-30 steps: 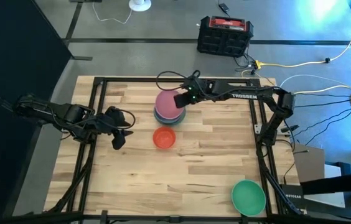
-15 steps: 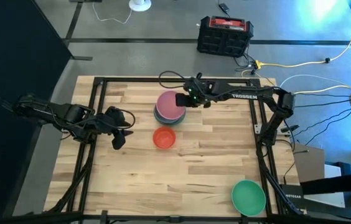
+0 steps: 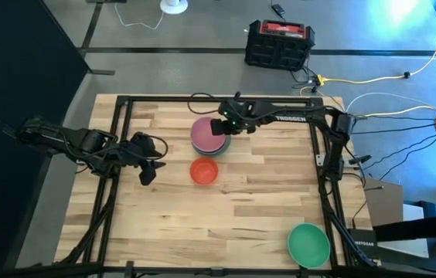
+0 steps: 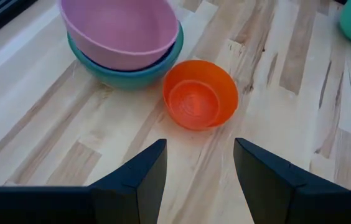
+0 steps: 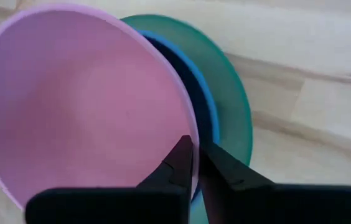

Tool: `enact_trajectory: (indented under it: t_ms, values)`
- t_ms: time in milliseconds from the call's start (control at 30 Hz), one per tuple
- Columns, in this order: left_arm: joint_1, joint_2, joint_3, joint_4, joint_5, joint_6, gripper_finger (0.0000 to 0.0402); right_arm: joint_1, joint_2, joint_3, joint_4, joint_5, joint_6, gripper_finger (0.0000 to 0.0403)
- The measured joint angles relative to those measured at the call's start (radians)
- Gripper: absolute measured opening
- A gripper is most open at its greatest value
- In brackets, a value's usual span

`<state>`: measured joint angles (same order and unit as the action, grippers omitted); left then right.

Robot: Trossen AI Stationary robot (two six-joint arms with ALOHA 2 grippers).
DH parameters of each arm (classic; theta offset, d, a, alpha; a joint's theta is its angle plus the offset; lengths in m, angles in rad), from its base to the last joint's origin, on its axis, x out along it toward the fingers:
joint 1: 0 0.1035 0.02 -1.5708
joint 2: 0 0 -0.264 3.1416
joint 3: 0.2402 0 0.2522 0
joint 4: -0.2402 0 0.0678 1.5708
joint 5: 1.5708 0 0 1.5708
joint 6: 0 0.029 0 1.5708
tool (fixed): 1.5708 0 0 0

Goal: Nest bowls inside each other

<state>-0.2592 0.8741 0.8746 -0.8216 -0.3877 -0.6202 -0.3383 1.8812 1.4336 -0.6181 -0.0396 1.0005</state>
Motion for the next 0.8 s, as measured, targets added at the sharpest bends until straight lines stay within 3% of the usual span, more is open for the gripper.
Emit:
enact_trajectory:
  t_ms: [533, 800]
  values:
    - [0.000, 0.000, 0.000, 0.003, 0.000, 0.025, 0.0169, -0.001, 0.005, 0.014, -0.062, -0.036, -0.140, 0.0055]
    - [-0.002, 0.000, 0.000, 0.017, 0.001, 0.018, 0.0169, -0.002, 0.005, 0.014, -0.063, -0.040, -0.179, 0.0116]
